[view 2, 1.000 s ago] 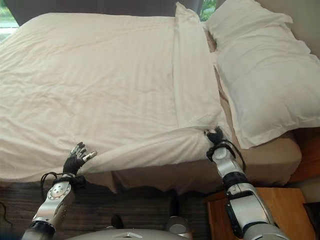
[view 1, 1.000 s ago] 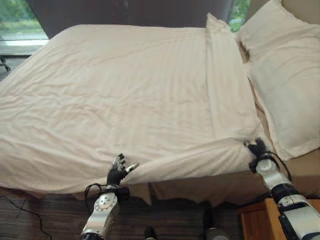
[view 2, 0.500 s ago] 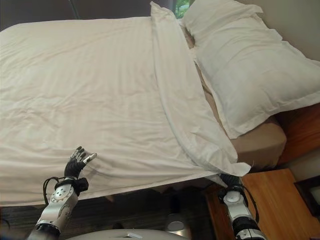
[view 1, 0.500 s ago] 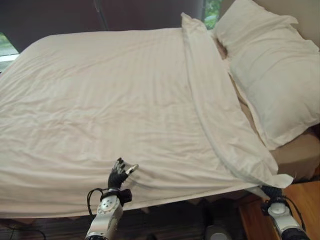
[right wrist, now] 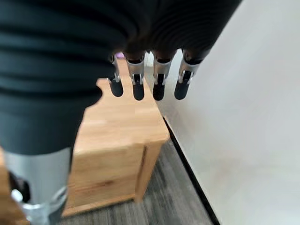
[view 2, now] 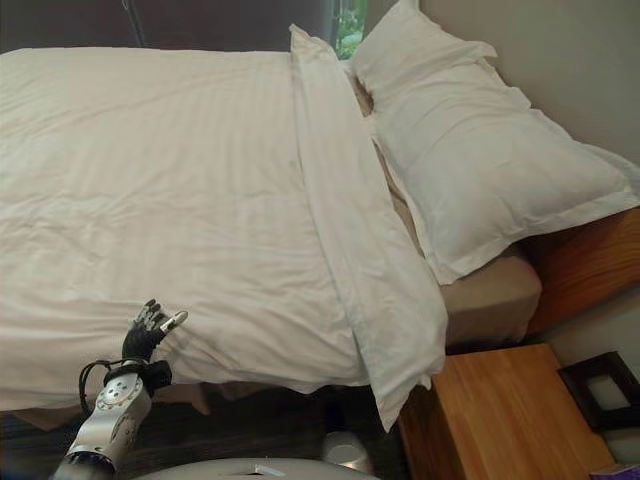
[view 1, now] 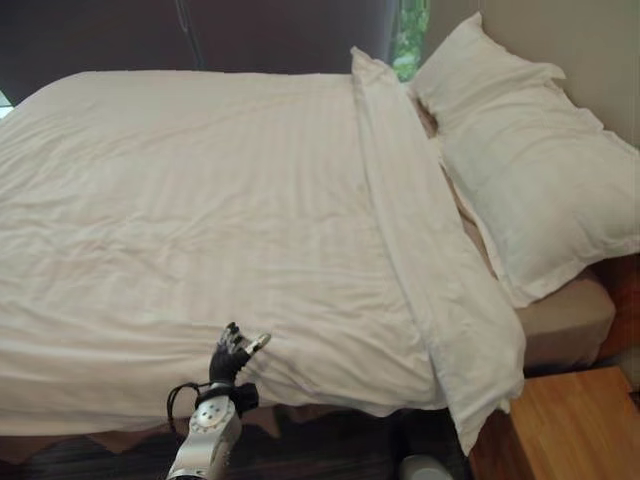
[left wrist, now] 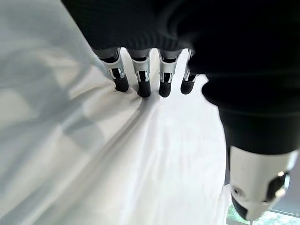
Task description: Making the bed.
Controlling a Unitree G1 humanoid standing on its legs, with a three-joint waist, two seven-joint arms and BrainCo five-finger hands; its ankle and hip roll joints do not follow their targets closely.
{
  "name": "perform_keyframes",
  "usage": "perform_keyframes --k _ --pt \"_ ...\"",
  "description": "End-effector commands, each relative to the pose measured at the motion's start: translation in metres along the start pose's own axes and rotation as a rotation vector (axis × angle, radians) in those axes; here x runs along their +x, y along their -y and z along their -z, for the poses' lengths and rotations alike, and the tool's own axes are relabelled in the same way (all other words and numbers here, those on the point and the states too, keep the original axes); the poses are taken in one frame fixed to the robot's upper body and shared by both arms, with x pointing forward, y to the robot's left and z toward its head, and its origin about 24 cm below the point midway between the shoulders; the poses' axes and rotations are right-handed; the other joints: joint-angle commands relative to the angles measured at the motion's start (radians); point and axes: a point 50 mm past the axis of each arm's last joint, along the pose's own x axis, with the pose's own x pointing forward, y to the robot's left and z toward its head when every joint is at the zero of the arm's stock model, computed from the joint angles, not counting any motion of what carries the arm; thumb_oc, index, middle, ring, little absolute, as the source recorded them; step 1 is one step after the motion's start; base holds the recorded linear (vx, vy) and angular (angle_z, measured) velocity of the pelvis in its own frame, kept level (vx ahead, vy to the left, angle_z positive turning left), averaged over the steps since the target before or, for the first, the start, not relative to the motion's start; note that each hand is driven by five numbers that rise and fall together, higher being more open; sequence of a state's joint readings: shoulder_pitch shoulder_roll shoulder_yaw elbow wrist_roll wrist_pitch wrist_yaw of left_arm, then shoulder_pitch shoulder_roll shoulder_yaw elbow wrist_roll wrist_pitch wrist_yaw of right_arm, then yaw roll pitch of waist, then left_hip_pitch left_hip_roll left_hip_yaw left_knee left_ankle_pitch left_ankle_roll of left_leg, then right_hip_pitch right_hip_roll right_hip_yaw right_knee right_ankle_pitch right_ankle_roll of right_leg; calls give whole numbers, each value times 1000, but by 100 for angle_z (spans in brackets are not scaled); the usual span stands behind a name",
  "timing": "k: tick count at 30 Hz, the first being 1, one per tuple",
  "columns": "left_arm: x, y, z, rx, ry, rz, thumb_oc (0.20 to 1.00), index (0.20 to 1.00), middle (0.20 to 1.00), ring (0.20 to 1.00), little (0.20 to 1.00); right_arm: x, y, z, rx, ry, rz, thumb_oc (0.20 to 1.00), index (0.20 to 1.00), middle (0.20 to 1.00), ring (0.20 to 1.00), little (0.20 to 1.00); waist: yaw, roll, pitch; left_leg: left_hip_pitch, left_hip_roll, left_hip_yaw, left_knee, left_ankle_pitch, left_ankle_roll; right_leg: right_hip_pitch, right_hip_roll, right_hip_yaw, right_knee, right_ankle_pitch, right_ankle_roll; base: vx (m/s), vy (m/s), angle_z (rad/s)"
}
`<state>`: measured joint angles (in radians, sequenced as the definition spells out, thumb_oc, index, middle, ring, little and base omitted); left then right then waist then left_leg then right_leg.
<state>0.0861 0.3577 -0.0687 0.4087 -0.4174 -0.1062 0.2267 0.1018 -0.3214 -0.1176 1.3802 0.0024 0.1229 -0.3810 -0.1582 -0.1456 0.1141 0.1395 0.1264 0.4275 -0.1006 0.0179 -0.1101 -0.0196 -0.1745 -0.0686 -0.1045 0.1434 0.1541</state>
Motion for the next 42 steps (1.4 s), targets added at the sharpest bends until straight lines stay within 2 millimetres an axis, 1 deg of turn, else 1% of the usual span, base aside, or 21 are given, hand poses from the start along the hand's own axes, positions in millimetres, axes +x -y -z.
perform_keyframes --k 1,2,3,4,7,8,10,17,19,20,22,25,28,29,33,34,35,36,38,40,42 --pt "6 17 -23 -44 110 70 1000 1000 1000 1000 1000 1 27 -64 23 197 76 1000 1000 1000 1000 1000 10 25 32 28 12 -97 13 -16 15 -15 6 -73 25 9 41 -37 -5 0" --pt "6 20 -27 -52 125 76 1000 1000 1000 1000 1000 -9 30 -103 65 350 67 464 464 464 464 464 13 12 28 30 14 -94 13 -16 14 -15 9 -71 26 11 40 0 0 0" --pt "6 20 -27 -52 125 76 1000 1000 1000 1000 1000 -9 30 -103 65 350 67 269 269 269 269 269 13 12 29 30 14 -94 13 -16 14 -14 9 -71 26 10 40 0 0 0" --pt "5 21 -28 -57 131 80 1000 1000 1000 1000 1000 -17 32 -126 86 456 61 200 200 200 200 200 15 5 26 31 16 -93 13 -16 14 -14 10 -70 27 11 40 0 0 0" --pt "4 25 -31 -62 146 87 1000 1000 1000 1000 1000 -58 53 -194 125 807 102 200 200 200 200 200 14 -11 19 35 19 -86 13 -15 12 -9 13 -69 29 11 39 0 0 0" --pt "3 26 -31 -68 149 88 1000 1000 1000 1000 1000 -82 60 -219 174 952 99 200 200 200 200 200 14 -15 19 37 23 -83 13 -14 10 -6 14 -72 31 11 39 -12 0 -4" --pt "3 27 -31 -77 143 91 1000 1000 1000 1000 1000 -113 67 -242 290 1101 53 200 200 200 200 200 18 -17 18 37 26 -83 13 -13 9 -1 15 -78 32 9 37 0 0 0" --pt "3 24 -17 -82 59 128 1000 1000 1000 1000 1000 -179 66 -288 1005 1223 -418 200 200 200 200 200 51 7 13 32 21 -90 13 -13 10 11 2 -105 28 1 37 32 27 3" --pt "3 23 -15 -93 48 132 1000 1000 1000 1000 1000 -197 59 -302 1210 1197 -609 200 200 200 200 200 66 17 19 31 17 -95 13 -13 9 14 -4 -109 28 -1 37 56 29 5" --pt "5 24 -13 -99 35 137 1000 1000 1000 1000 1000 -218 47 -315 1484 1107 -864 200 200 200 200 200 81 38 27 33 14 -102 13 -22 9 21 -8 -117 29 -11 39 43 20 10" --pt "6 24 -15 -99 38 137 1000 1000 1000 1000 1000 -219 48 -316 1488 1108 -869 200 200 200 200 200 81 35 28 28 12 -102 13 -15 10 18 -10 -117 28 -6 37 -1 8 18" --pt "11 28 -17 -127 33 158 1000 1000 1000 1000 1000 -245 73 -340 1707 1113 -981 200 200 200 200 200 92 82 63 7 -5 -120 13 -8 10 7 -31 -126 27 -7 37 -24 38 22" --pt "14 36 -19 -148 41 178 1000 1000 1000 1000 1000 -267 98 -353 1755 1199 -971 200 200 200 200 200 87 125 92 -13 -18 -127 13 -2 10 -4 -50 -131 23 -1 39 -34 48 29" --pt "16 42 -21 -138 52 194 1000 1000 1000 1000 1000 -277 101 -357 1776 1212 -988 200 200 200 200 200 76 159 118 -38 -29 -123 13 4 10 -29 -63 -123 20 8 44 -79 57 13" --pt "19 44 -24 -145 66 193 1000 1000 1000 1000 1000 -283 107 -362 1794 1211 -993 200 200 200 200 200 69 187 129 -67 -37 -115 15 11 11 -69 -73 -104 20 19 47 -71 56 -2" --pt "24 40 -28 -147 78 169 1000 1000 1000 1000 1000 -283 123 -367 1823 1223 -965 200 200 200 200 200 46 239 164 -115 -59 -108 17 22 12 -138 -95 -70 24 36 52 -131 82 -20" --pt "25 42 -29 -151 82 171 1000 1000 1000 1000 1000 -285 125 -368 1824 1229 -965 200 200 200 200 200 49 241 161 -124 -60 -106 18 22 14 -149 -96 -66 25 38 53 -167 146 -26" --pt "26 42 -27 -155 71 167 1000 1000 1000 1000 1000 -278 131 -368 1837 1213 -938 200 200 200 200 200 35 275 173 -146 -74 -101 19 27 16 -180 -107 -46 27 44 54 -48 93 -16" --pt "26 42 -25 -161 66 166 1000 1000 1000 1000 1000 -273 132 -367 1837 1202 -920 200 200 200 200 200 30 294 178 -159 -81 -97 19 27 18 -203 -113 -35 27 49 56 -36 78 -5" --pt "25 45 -17 -163 36 172 1000 1000 1000 1000 1000 -251 120 -363 1853 1105 -891 200 200 200 200 200 0 340 195 -179 -99 -83 17 27 23 -242 -121 -2 26 58 64 -41 110 -24" --pt "25 45 -15 -167 27 170 1000 1000 1000 1000 1000 -241 113 -360 1871 1050 -883 200 200 200 200 200 -2 350 190 -187 -99 -75 17 26 24 -256 -123 9 26 60 66 2 55 -33"
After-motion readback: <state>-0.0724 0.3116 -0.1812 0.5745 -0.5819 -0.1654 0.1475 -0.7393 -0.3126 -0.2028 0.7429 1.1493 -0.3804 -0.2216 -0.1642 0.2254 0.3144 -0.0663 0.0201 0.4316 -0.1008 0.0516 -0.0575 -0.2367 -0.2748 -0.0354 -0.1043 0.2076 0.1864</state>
